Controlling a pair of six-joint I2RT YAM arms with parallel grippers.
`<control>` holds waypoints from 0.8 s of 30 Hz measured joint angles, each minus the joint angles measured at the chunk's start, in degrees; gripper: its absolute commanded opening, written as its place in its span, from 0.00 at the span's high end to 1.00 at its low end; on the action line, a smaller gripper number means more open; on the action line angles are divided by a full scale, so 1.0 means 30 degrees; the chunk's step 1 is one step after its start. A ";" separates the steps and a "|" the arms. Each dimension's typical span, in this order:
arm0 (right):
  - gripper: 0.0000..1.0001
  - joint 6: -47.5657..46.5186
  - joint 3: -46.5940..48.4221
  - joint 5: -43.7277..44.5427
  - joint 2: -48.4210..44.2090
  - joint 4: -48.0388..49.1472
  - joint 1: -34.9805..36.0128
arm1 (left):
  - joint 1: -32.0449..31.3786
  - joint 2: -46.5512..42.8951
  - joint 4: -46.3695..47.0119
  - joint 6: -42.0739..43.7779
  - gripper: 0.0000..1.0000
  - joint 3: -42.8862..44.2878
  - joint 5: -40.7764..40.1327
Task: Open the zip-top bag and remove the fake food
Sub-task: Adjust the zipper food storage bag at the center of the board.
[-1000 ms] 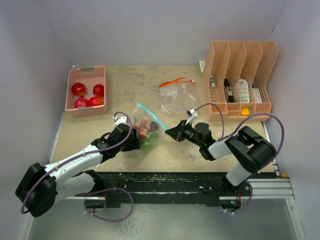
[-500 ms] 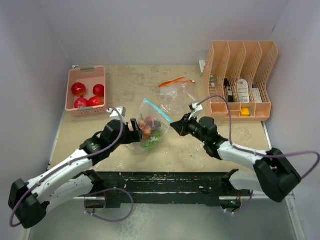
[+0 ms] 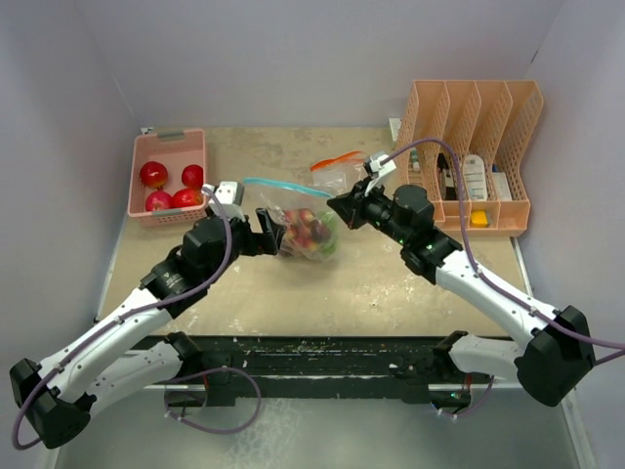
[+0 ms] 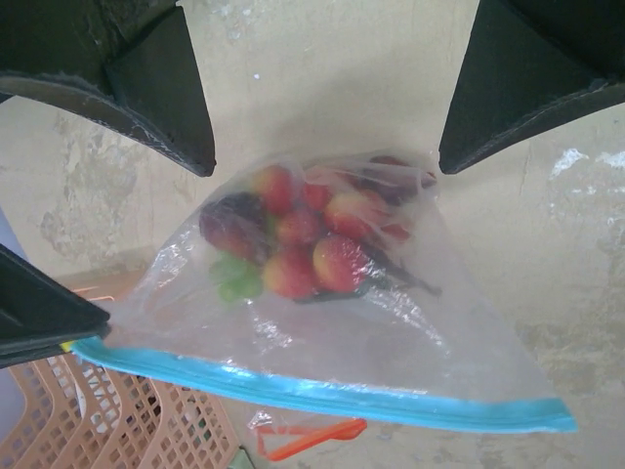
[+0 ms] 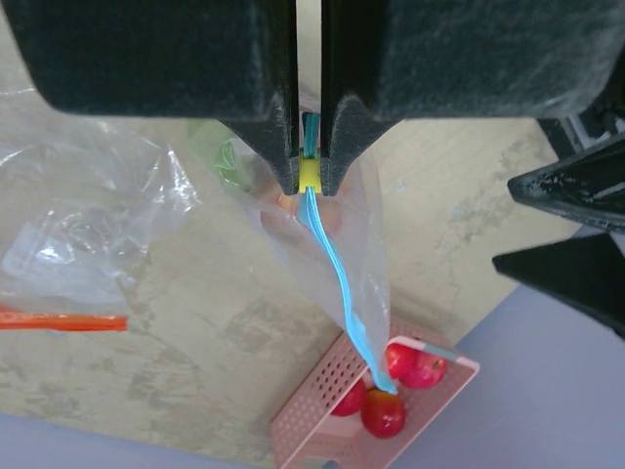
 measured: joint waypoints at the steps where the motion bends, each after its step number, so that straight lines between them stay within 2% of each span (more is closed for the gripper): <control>1: 1.00 -0.0022 0.0022 -0.0357 0.0029 -0.0036 0.0000 | 0.0000 0.0036 0.0124 0.0240 0.01 0.0000 0.0138; 7: 1.00 -0.0044 -0.0787 -0.1792 -0.0284 -0.0102 -0.0007 | 0.0007 -0.0197 0.2623 0.3271 0.08 0.0000 0.2579; 13: 1.00 -0.0211 -0.1435 -0.2914 -0.1013 -0.0532 -0.0007 | 0.0000 0.0058 0.3847 0.7431 0.01 0.1005 0.6025; 17: 1.00 -0.0648 -0.1464 -0.3825 -0.1792 -0.1005 -0.0007 | 0.0007 0.2331 0.4189 1.0404 0.00 0.3184 0.8204; 24: 1.00 -0.1515 -0.1464 -0.4801 -0.2805 -0.2441 -0.0007 | 0.0503 0.6382 0.4277 1.4076 0.05 0.4444 1.2458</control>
